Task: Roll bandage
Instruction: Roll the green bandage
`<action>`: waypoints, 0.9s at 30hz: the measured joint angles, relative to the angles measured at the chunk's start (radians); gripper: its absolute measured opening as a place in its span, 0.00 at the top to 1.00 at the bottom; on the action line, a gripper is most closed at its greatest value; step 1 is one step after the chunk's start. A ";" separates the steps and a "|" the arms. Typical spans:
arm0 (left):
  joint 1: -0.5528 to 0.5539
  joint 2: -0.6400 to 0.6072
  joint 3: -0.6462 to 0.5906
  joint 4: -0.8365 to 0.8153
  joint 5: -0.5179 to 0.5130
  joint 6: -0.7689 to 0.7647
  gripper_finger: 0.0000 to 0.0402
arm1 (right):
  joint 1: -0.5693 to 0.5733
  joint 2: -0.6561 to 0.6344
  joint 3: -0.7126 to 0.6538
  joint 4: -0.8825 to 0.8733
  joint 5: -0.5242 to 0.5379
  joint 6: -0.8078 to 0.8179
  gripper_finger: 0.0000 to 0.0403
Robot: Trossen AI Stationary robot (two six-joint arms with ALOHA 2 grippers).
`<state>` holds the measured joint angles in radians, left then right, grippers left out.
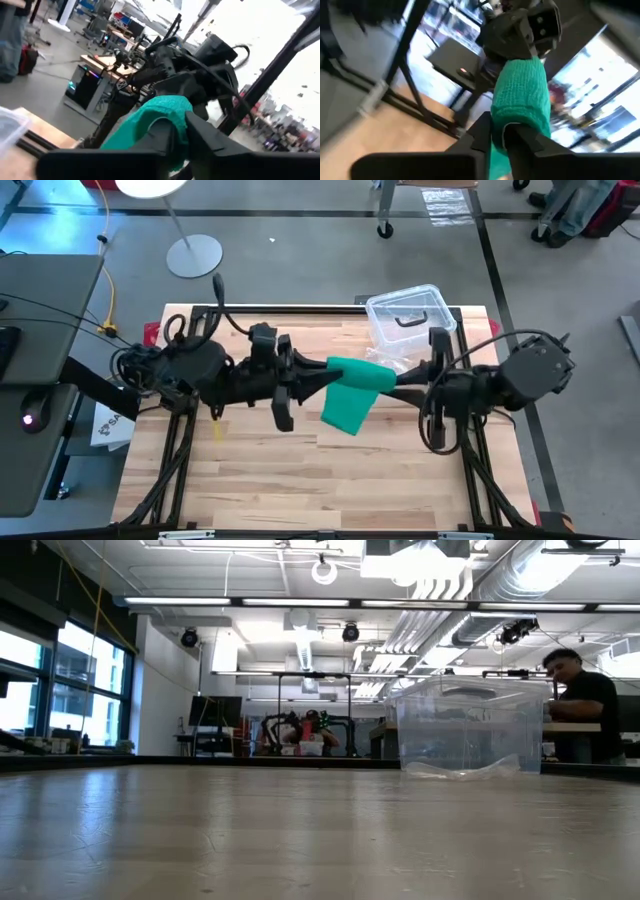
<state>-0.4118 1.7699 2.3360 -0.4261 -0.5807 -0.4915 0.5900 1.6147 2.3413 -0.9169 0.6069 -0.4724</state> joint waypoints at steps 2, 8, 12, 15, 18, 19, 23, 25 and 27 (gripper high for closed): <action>-0.002 -0.002 0.000 -0.004 -0.016 0.059 0.96 | -0.003 -0.009 -0.001 0.004 -0.037 0.128 0.85; -0.032 0.006 0.002 -0.002 -0.017 0.538 0.98 | -0.044 -0.039 -0.003 0.039 -0.133 0.589 0.62; -0.058 0.036 0.002 0.025 0.023 0.895 0.97 | -0.083 -0.052 -0.003 0.070 -0.213 0.775 0.55; -0.068 0.063 0.002 0.093 0.032 1.013 0.94 | -0.104 -0.054 0.000 0.118 -0.295 0.805 0.60; -0.070 0.081 0.002 0.137 0.034 0.965 0.88 | -0.108 -0.054 0.001 0.118 -0.300 0.754 0.75; -0.069 0.082 0.002 0.140 0.037 0.916 0.87 | -0.109 -0.054 0.001 0.110 -0.292 0.726 0.83; -0.058 0.069 0.001 0.131 0.043 0.708 0.79 | -0.103 -0.055 0.003 0.072 -0.283 0.606 0.95; -0.055 0.059 0.000 0.126 0.059 0.611 0.76 | -0.095 -0.054 0.003 0.046 -0.274 0.521 0.94; -0.052 0.049 -0.002 0.125 0.075 0.507 0.72 | -0.082 -0.052 0.003 0.006 -0.269 0.388 0.94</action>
<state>-0.4639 1.8186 2.3344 -0.3016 -0.5054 0.0153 0.5078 1.5627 2.3440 -0.9112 0.3376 -0.0847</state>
